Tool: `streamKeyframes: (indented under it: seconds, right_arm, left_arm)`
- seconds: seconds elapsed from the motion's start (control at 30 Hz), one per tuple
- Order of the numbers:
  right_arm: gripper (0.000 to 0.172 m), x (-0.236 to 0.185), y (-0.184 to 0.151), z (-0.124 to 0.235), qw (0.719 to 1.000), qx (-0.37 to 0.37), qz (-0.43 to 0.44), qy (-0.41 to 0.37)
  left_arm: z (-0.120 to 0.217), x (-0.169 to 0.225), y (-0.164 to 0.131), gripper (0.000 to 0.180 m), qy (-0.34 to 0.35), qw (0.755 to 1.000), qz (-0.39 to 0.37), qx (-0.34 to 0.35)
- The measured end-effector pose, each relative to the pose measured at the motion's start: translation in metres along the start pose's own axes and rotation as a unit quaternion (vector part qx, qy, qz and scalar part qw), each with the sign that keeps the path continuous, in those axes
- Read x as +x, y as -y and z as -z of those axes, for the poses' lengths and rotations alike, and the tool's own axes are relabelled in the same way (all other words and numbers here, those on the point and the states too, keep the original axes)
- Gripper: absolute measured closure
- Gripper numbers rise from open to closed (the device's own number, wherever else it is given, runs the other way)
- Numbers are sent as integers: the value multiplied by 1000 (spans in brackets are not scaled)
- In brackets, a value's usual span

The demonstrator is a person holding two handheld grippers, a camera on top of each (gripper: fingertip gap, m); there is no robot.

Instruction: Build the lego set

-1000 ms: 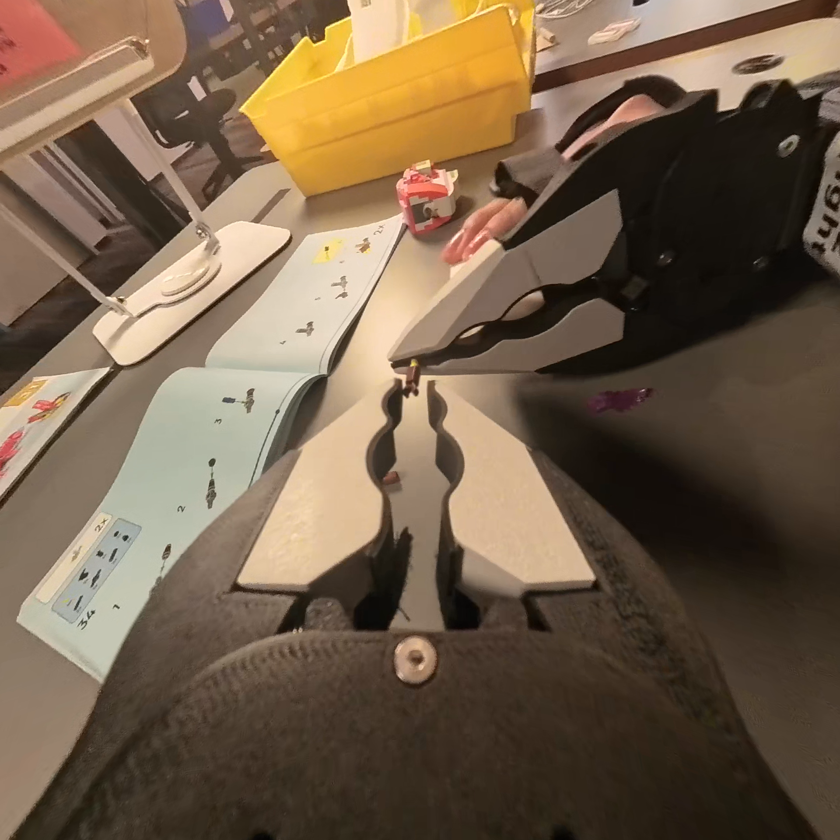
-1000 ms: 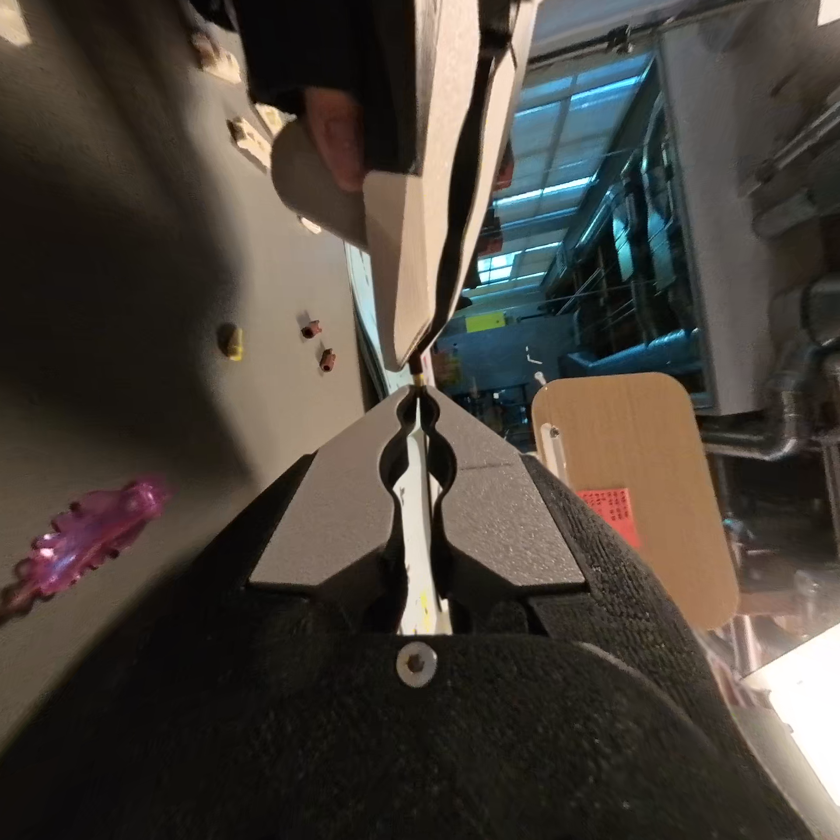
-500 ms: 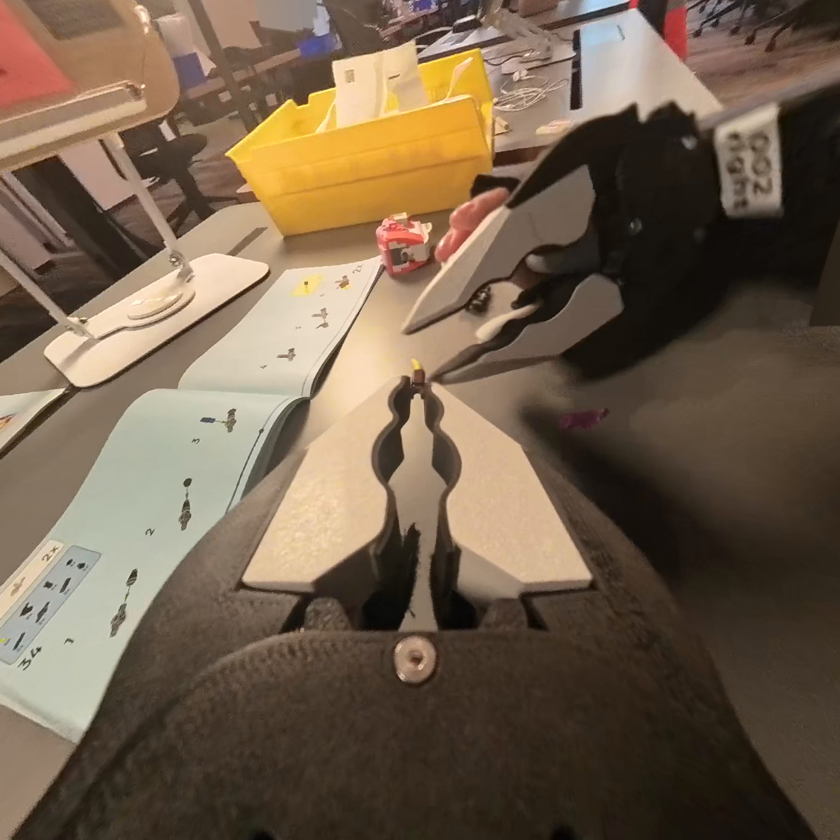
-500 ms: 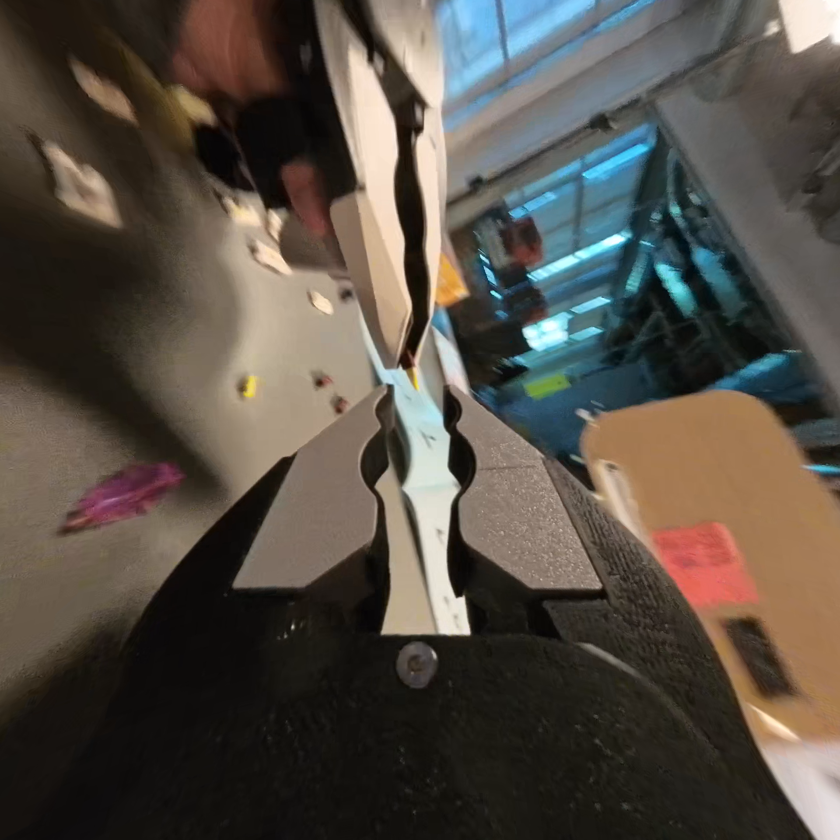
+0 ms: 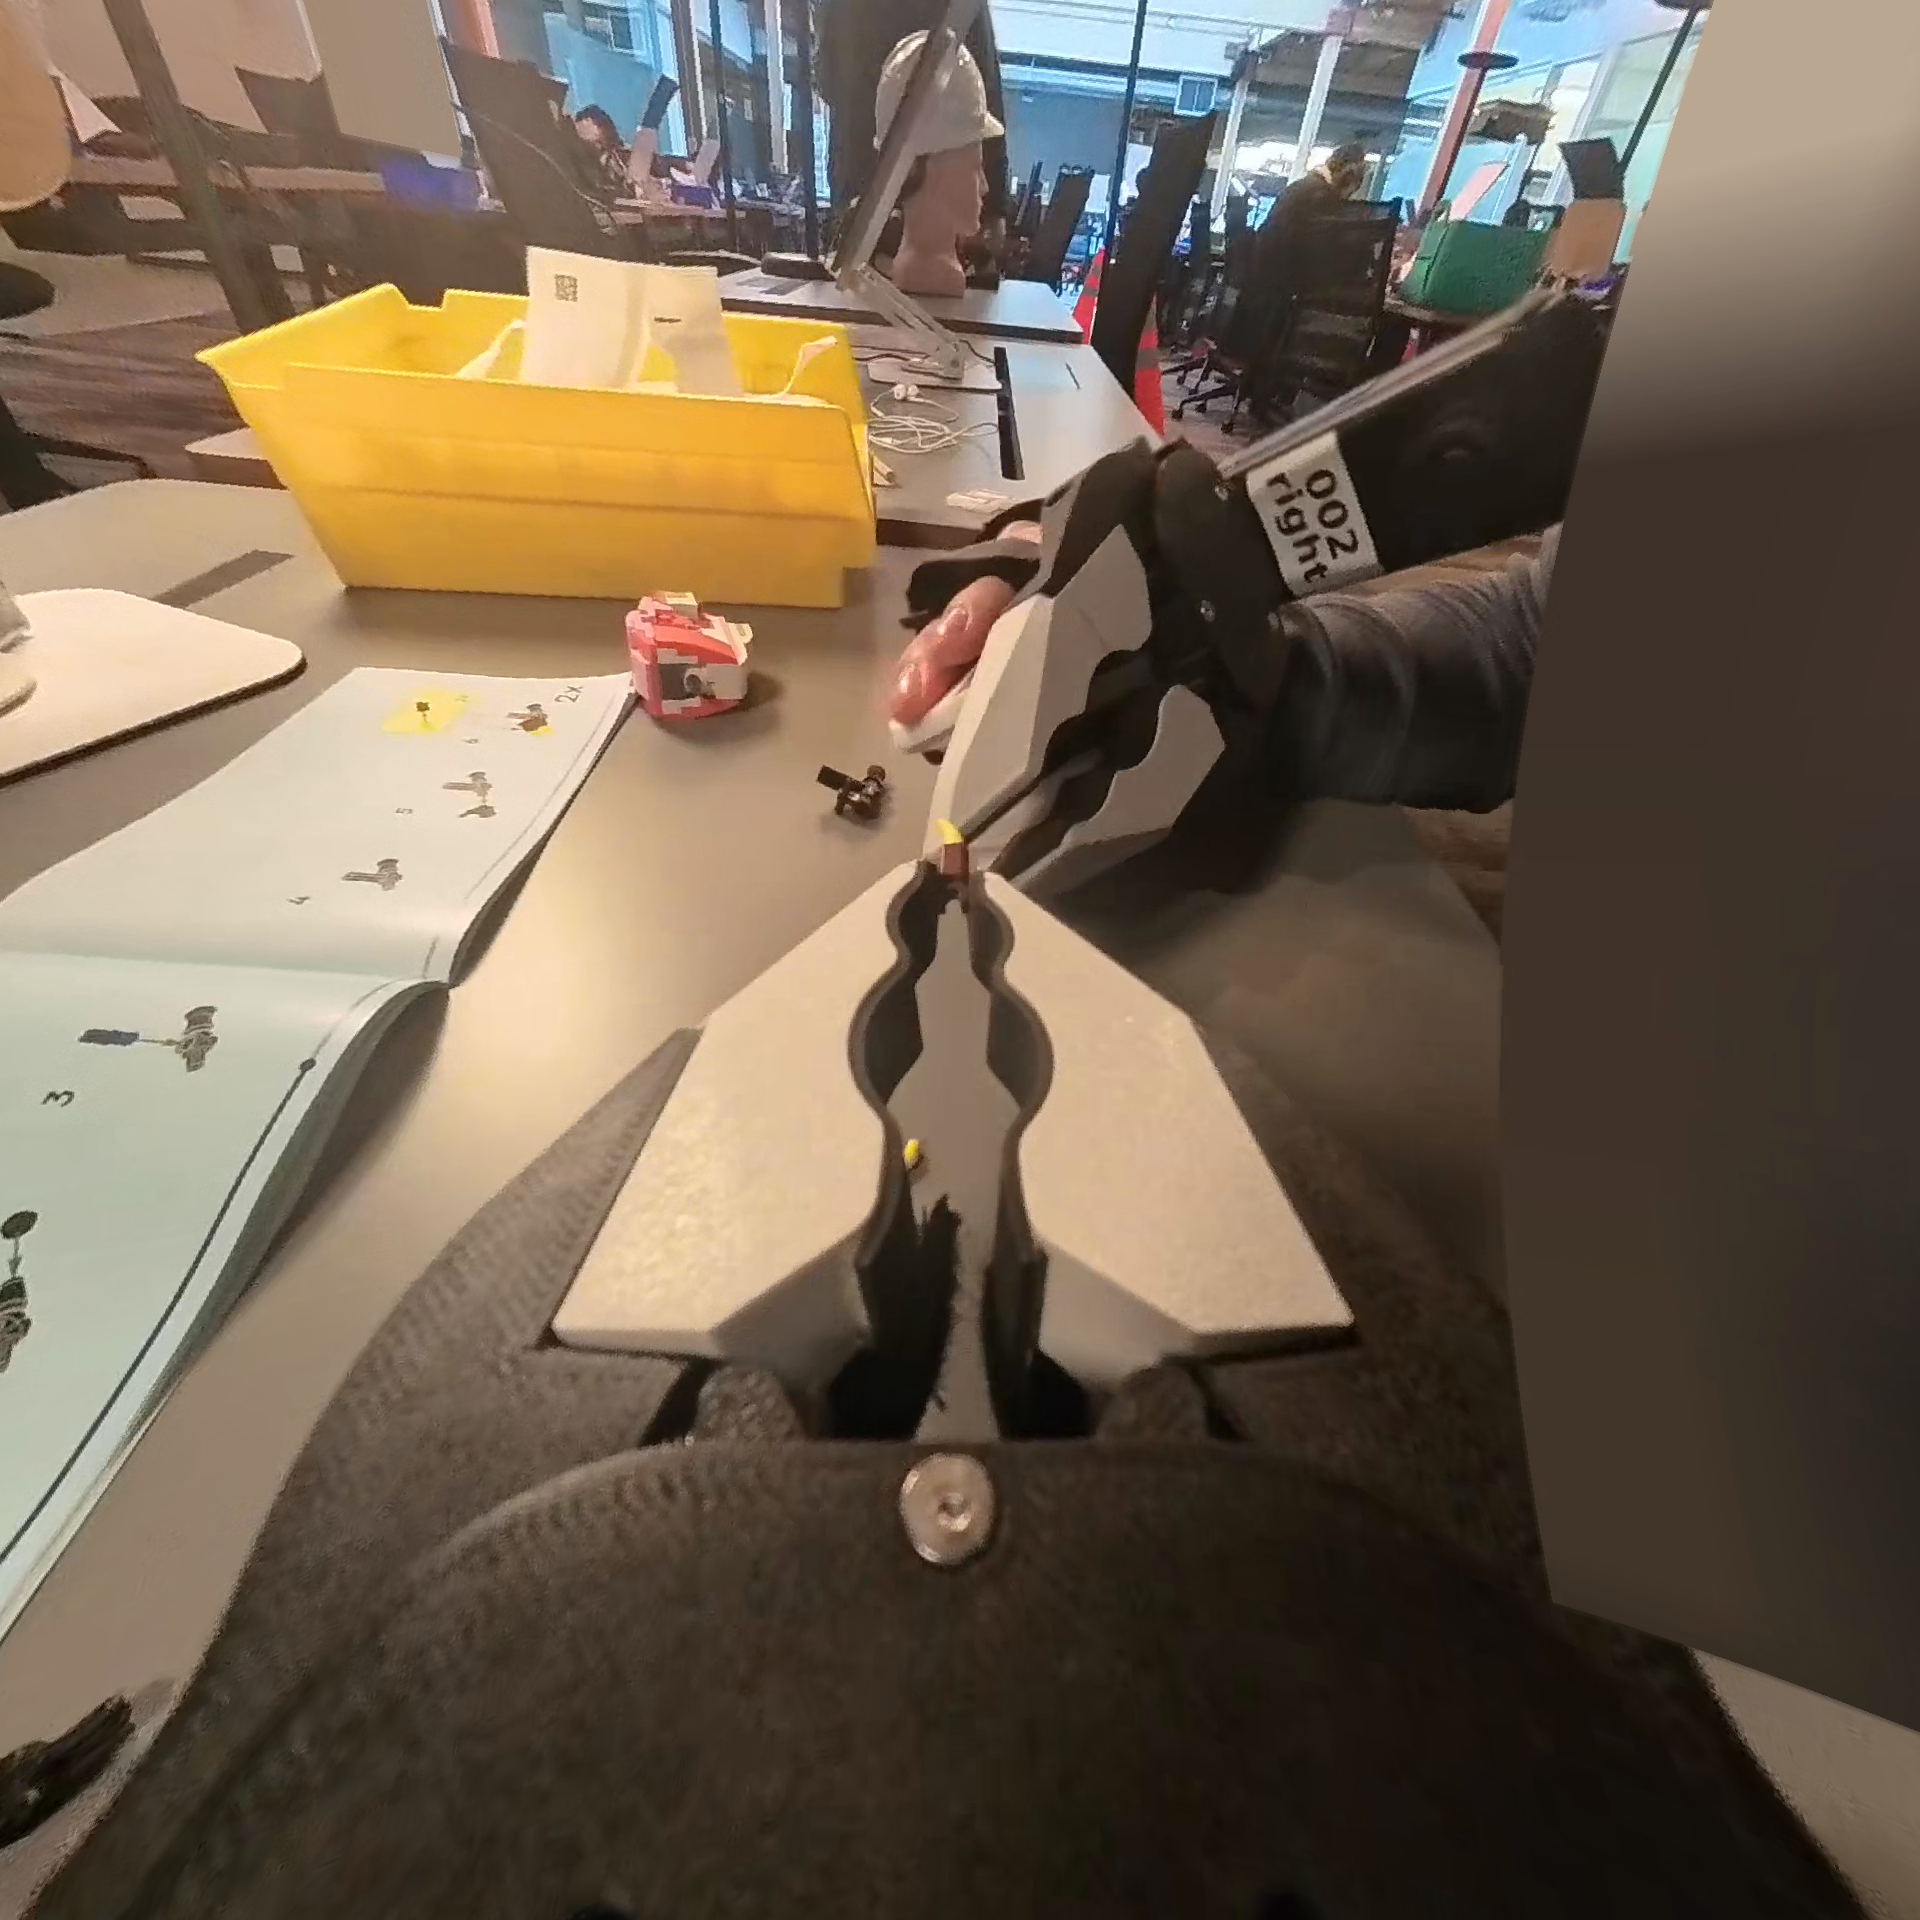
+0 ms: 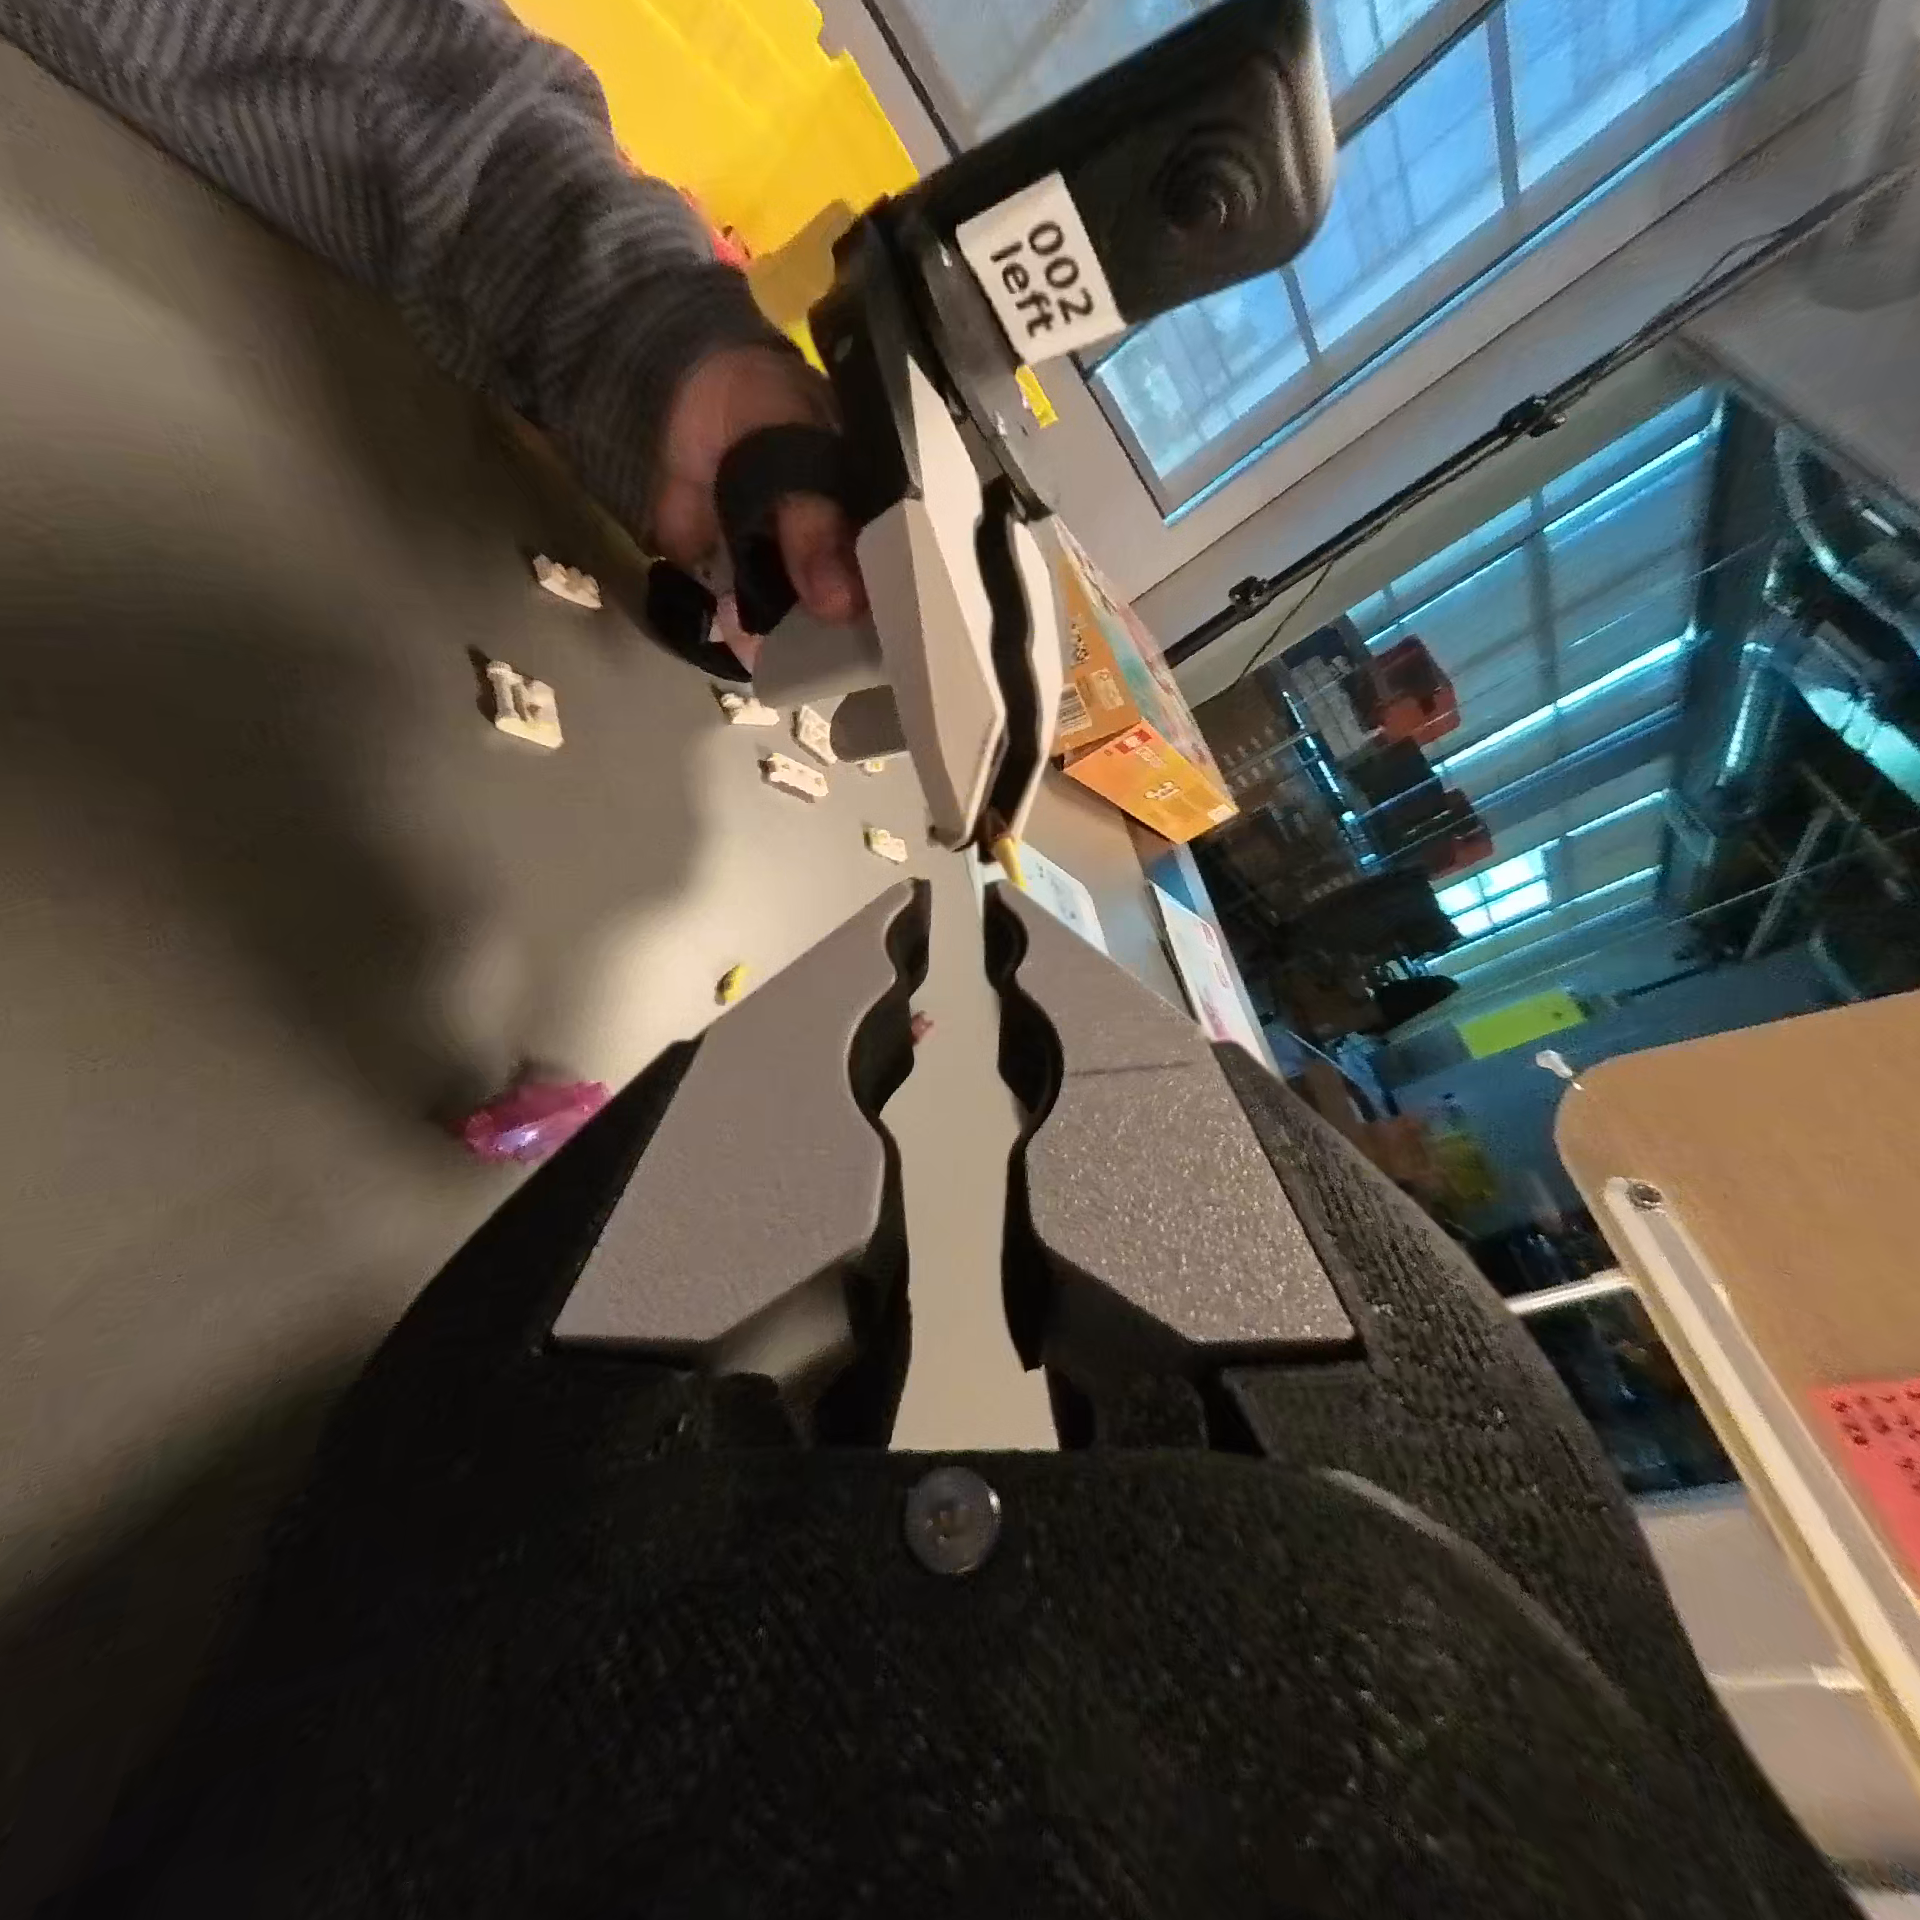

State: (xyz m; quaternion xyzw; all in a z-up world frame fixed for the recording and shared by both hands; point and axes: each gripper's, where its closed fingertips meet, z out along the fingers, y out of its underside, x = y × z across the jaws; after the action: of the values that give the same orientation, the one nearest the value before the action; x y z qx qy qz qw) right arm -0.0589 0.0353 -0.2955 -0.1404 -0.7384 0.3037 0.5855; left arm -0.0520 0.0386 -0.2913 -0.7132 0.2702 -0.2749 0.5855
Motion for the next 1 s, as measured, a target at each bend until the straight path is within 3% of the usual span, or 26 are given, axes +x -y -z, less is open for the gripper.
streamKeyframes:
  seconds: [0.2,0.3,0.43,0.53,0.6,0.8,0.9,1.0]
  right_arm:
    - [158,7,0,2,1000,0,-3,-17]
    - [169,5,3,2,1000,12,-17,-7]
    - [171,3,3,3,1000,10,-22,5]
    - [172,-1,0,4,997,-2,-70,42]
    - [172,-4,-1,6,988,-3,-131,78]
    - [172,-7,2,15,922,18,-341,182]
    - [172,-11,1,17,879,12,-421,223]
    - [172,-14,5,24,815,11,-510,277]
  left_arm:
    - [-2,2,-3,176,-2,1000,-5,-13]
    - [-3,5,-4,176,-8,1000,-10,-17]
    - [-3,6,-4,176,-14,1000,-7,-17]
    - [-5,7,-7,176,-5,999,-26,-28]
    - [-6,8,-9,176,18,995,-90,-42]
    - [-13,11,-8,176,68,969,-227,-63]
    - [-15,10,-10,176,105,938,-315,-96]
    - [-18,14,-9,176,134,900,-396,-123]
